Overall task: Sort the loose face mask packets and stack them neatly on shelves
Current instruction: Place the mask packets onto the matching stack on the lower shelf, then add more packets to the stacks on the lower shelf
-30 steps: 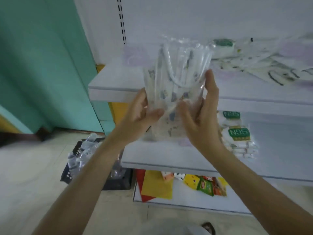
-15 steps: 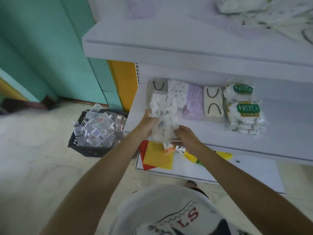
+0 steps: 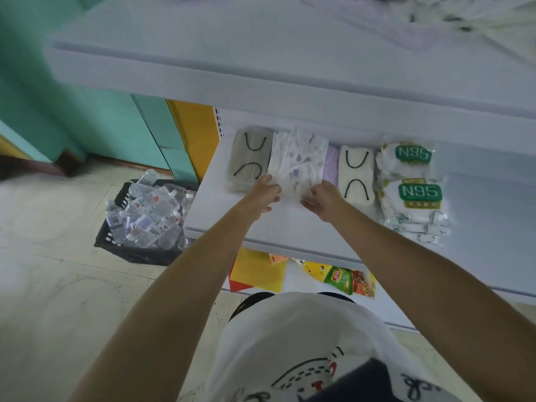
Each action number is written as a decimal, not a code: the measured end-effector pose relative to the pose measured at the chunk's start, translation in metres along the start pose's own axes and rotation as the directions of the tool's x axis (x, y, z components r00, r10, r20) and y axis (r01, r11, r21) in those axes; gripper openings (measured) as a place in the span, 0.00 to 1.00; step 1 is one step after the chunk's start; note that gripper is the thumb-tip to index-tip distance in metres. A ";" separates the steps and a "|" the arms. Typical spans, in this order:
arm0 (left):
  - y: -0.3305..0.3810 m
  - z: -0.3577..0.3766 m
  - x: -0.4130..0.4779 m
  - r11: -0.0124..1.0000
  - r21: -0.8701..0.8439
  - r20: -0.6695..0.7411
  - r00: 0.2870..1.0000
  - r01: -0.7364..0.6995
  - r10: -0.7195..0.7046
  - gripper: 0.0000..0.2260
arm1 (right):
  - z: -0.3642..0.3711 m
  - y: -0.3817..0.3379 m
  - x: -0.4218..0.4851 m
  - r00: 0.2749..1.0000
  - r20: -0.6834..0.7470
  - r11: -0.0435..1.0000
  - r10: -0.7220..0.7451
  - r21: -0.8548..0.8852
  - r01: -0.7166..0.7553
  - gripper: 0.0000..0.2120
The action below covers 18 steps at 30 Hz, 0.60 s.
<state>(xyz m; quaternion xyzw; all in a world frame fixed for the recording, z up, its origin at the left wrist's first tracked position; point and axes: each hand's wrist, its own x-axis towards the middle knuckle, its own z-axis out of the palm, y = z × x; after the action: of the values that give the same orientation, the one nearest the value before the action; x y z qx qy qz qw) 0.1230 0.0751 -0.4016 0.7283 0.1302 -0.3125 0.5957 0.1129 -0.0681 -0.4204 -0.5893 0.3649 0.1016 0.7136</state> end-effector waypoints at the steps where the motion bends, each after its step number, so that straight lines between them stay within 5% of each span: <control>1: 0.001 -0.001 0.004 1.000 -0.012 -0.028 1.000 -0.004 0.004 0.23 | 0.000 -0.008 0.008 1.000 -0.002 1.000 0.005 -0.020 -0.006 0.21; 5: -0.002 -0.010 0.022 1.000 0.012 -0.093 0.995 -0.023 0.024 0.21 | 0.009 -0.028 0.037 1.000 0.018 0.994 0.013 -0.106 -0.011 0.07; 10: -0.003 -0.016 0.030 0.998 0.062 -0.105 0.994 -0.018 0.025 0.22 | 0.022 -0.030 0.066 0.997 0.079 0.984 -0.012 -0.176 0.026 0.05; 14: 0.003 -0.015 0.025 0.997 0.076 -0.082 0.996 -0.022 0.028 0.21 | 0.025 -0.032 0.085 0.992 0.066 0.947 -0.107 -0.296 0.122 0.15; 18: 0.004 -0.012 0.014 0.995 0.100 -0.045 0.999 -0.014 0.018 0.19 | 0.018 -0.032 0.084 0.976 0.166 0.750 -0.142 -0.625 0.216 0.25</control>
<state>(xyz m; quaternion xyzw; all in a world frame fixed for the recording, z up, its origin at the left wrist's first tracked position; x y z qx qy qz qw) 0.1396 0.0832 -0.4051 0.7651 0.1223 -0.2969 0.5581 0.1983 -0.0845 -0.4489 -0.8226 0.2111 0.1824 0.4955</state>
